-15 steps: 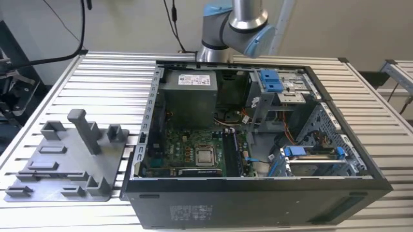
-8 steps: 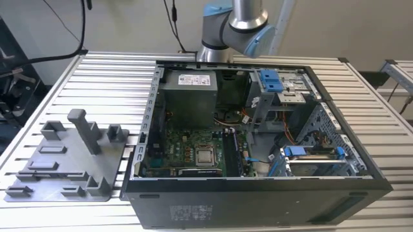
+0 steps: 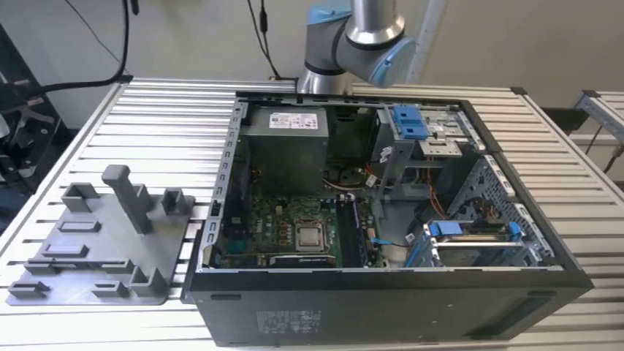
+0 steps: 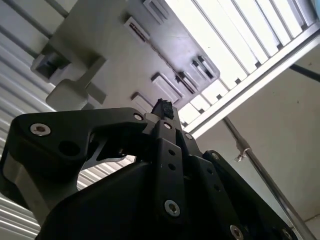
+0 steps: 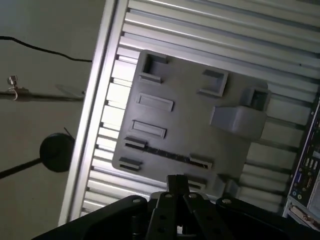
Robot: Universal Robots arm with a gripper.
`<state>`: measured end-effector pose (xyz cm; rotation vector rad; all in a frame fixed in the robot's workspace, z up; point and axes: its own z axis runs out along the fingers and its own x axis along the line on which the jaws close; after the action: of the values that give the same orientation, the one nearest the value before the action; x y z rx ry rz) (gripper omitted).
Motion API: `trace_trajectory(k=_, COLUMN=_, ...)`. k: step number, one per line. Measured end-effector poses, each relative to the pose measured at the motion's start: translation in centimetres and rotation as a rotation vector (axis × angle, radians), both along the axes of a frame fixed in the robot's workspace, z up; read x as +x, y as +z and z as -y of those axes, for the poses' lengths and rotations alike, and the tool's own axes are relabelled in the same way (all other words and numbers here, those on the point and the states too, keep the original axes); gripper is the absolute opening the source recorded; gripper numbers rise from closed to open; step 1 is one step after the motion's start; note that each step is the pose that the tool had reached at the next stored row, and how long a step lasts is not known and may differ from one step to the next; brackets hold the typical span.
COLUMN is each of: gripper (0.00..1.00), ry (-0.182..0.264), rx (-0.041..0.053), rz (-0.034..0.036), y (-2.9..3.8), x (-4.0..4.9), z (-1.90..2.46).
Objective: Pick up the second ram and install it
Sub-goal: 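Pick up the second ram and move it above second insertion slot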
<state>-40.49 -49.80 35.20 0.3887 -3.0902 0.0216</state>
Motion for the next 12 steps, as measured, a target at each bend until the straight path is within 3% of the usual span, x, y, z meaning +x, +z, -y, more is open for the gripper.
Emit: trace_trajectory(k=12, gripper=0.11, ry=0.142, rx=-0.0221, rz=0.0001, y=-0.01, x=0.0, z=-0.01)
